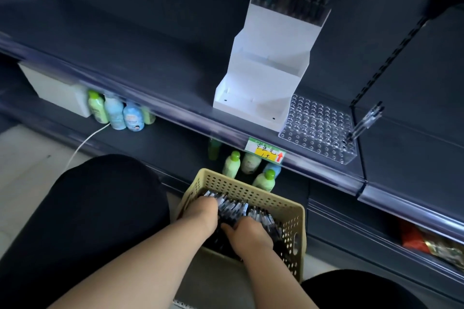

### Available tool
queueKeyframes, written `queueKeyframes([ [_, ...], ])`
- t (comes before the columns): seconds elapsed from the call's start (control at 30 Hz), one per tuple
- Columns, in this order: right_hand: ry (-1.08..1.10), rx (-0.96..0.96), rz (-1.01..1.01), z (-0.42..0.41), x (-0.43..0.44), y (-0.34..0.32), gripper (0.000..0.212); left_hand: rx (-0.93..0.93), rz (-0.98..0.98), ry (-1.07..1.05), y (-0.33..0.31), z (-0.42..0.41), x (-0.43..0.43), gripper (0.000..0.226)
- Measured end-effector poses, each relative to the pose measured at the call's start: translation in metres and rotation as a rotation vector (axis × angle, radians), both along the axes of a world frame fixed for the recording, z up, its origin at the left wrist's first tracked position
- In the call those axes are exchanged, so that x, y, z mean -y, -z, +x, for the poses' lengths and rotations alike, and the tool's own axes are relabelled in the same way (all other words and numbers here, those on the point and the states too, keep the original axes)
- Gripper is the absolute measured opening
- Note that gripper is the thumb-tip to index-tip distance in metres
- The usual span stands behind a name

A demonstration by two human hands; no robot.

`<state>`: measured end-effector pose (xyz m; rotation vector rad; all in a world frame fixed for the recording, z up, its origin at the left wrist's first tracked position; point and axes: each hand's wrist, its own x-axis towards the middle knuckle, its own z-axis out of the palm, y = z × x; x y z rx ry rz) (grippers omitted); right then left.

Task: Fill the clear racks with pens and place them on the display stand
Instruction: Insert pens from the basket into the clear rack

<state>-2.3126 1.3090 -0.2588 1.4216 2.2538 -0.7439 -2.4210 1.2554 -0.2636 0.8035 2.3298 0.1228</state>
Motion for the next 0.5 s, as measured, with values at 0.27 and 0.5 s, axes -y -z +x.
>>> queueKeyframes([
  [0.27,0.148,-0.065,-0.193,-0.01,-0.008,0.006,0.037,0.076,-0.045,-0.021,-0.005,-0.008,0.007,0.029],
  [0.5,0.255,-0.17,-0.25,-0.003,-0.008,-0.002,0.027,0.317,0.144,-0.162,-0.018,-0.01,0.027,0.022],
])
